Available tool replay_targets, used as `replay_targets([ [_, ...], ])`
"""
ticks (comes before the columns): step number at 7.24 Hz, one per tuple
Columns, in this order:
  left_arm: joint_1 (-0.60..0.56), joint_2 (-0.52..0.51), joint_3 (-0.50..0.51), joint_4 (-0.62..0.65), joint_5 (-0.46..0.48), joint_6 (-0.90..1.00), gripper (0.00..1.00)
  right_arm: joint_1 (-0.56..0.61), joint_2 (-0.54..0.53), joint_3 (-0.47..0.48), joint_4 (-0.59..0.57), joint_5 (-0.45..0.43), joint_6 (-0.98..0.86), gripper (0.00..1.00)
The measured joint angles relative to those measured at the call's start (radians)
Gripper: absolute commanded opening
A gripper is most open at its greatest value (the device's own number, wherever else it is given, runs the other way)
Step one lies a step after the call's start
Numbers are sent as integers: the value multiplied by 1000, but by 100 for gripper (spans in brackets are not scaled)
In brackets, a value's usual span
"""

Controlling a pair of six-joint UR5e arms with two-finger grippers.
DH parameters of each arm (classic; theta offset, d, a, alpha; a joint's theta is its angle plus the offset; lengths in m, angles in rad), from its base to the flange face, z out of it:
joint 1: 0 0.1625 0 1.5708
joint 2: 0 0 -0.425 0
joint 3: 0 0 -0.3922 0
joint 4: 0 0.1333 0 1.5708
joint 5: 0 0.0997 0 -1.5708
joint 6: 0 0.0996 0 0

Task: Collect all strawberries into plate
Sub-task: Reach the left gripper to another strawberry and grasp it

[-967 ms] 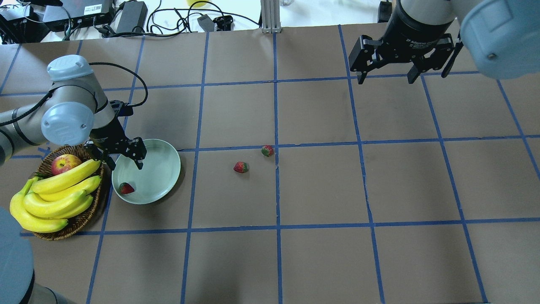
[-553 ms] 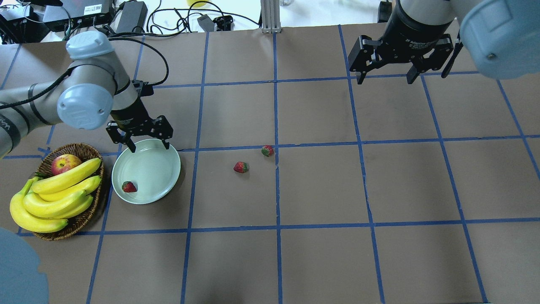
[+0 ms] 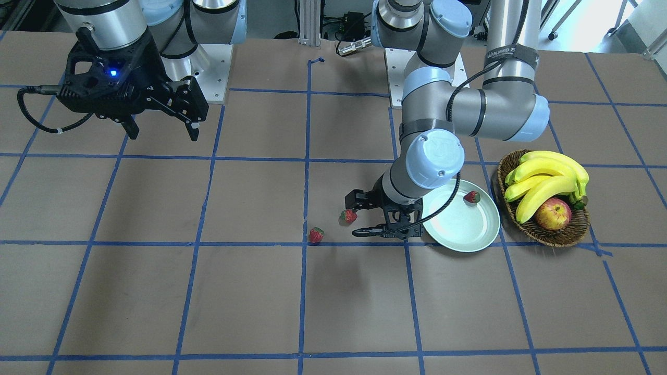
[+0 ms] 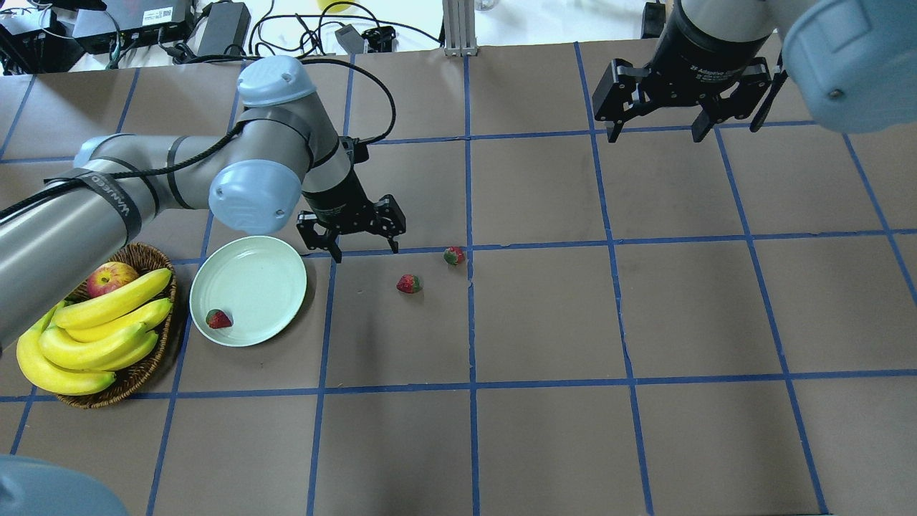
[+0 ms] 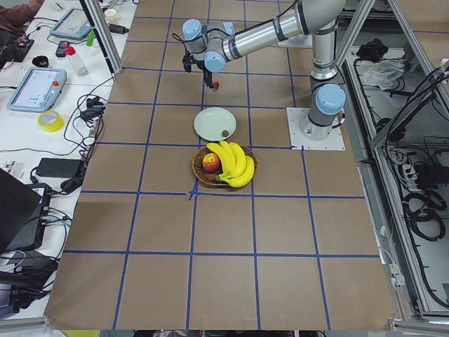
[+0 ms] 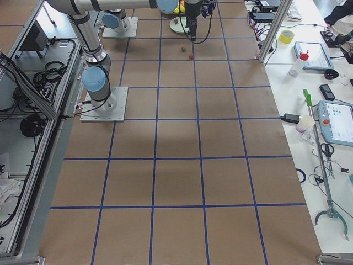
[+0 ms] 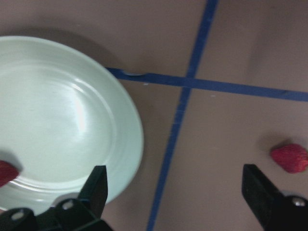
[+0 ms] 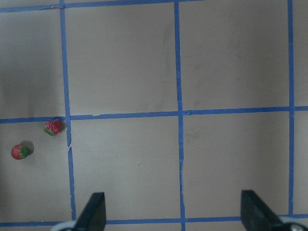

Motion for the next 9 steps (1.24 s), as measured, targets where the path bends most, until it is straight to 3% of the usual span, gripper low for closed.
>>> replay_targets([
  [5,-70,-73,-128,273,4,113,95,-1,1,-1,0,-1,-1,100],
  [6,-74,-80,-135,282,5,119,66,-1,1,-2,0,-1,-2,100],
  [7,-76,-78,-136,284,5,122,27,-1,1,-3,0,-1,-2,100],
  [8,-76,-75,-135,281,5,128,0,-1,1,-3,0,-1,-2,100],
  [9,-76,-76,-135,277,6,133,0,-1,1,-3,0,-1,-1,100],
])
